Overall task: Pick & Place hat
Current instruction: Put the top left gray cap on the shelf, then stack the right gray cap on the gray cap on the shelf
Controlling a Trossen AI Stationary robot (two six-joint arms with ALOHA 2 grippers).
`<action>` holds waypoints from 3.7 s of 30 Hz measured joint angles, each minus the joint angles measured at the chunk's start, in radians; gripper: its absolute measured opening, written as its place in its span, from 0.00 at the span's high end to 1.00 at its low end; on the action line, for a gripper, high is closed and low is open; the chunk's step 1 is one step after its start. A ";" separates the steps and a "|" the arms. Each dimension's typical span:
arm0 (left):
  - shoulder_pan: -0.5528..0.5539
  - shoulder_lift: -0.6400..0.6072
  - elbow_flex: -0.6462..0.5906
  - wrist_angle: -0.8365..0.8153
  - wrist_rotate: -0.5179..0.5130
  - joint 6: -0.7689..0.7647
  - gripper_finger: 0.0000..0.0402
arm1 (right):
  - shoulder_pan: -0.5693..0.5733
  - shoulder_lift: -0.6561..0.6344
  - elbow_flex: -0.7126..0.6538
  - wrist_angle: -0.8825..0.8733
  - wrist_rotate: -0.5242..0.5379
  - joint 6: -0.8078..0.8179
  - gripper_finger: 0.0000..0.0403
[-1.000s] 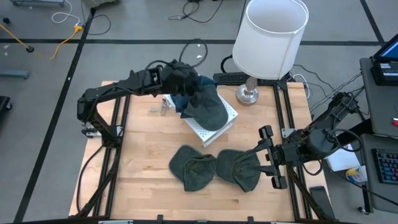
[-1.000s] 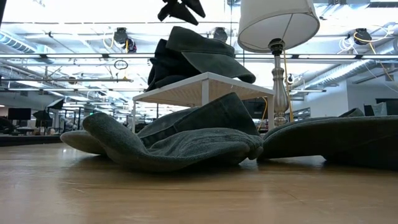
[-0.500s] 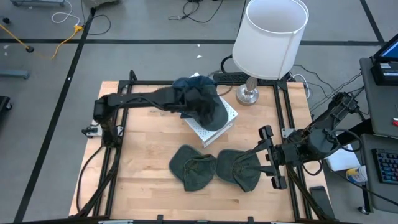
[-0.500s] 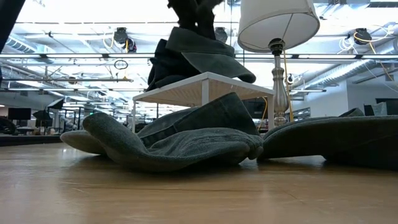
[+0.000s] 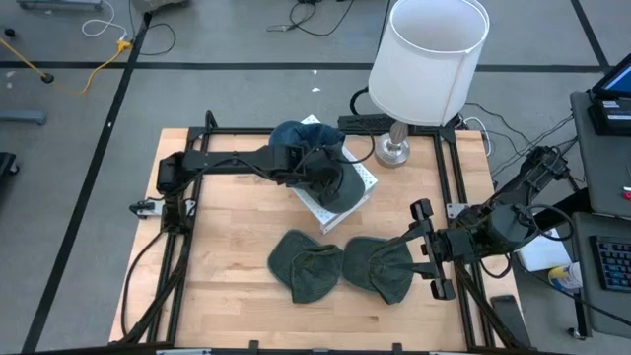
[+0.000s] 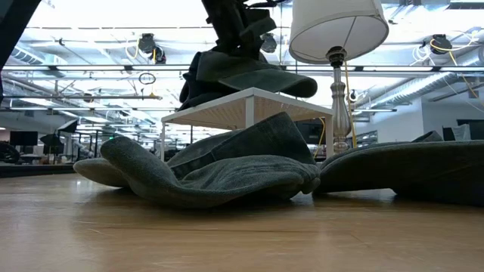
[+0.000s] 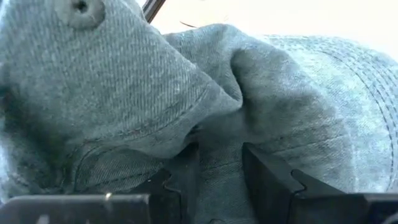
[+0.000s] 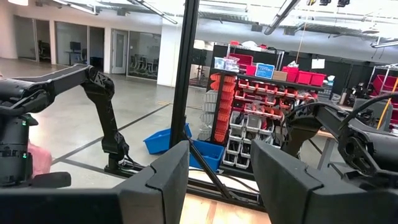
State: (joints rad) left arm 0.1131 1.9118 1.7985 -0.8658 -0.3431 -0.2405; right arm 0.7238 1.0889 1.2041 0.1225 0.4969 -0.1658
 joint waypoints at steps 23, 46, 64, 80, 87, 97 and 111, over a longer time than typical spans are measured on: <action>-0.024 -0.301 0.002 0.007 0.189 -0.139 0.68 | -0.013 -0.002 0.000 -0.243 0.314 0.402 0.59; -0.252 -0.527 0.002 -0.112 0.592 -0.268 0.37 | -0.423 0.021 0.000 -0.905 -0.363 0.916 0.39; -0.412 -0.533 0.002 -0.193 0.605 -0.359 0.36 | -0.598 0.233 -0.001 -1.136 -0.521 0.760 0.40; -0.430 -0.533 0.002 -0.221 0.605 -0.367 0.36 | -0.576 0.354 -0.235 -0.900 -0.524 0.632 0.42; -0.430 -0.533 0.002 -0.257 0.605 -0.367 0.36 | -0.576 0.354 -0.331 -0.745 -0.530 0.648 0.45; -0.429 -0.533 0.002 -0.261 0.604 -0.365 0.36 | -0.571 0.354 -0.385 -0.663 -0.615 0.680 0.80; -0.429 -0.533 0.002 -0.260 0.604 -0.367 0.36 | -0.505 0.205 -0.370 -0.799 -0.616 0.803 0.99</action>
State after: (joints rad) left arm -0.3157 1.3792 1.8008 -1.1259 0.2611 -0.6075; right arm 0.2188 1.2935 0.8341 -0.6760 -0.1195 0.6375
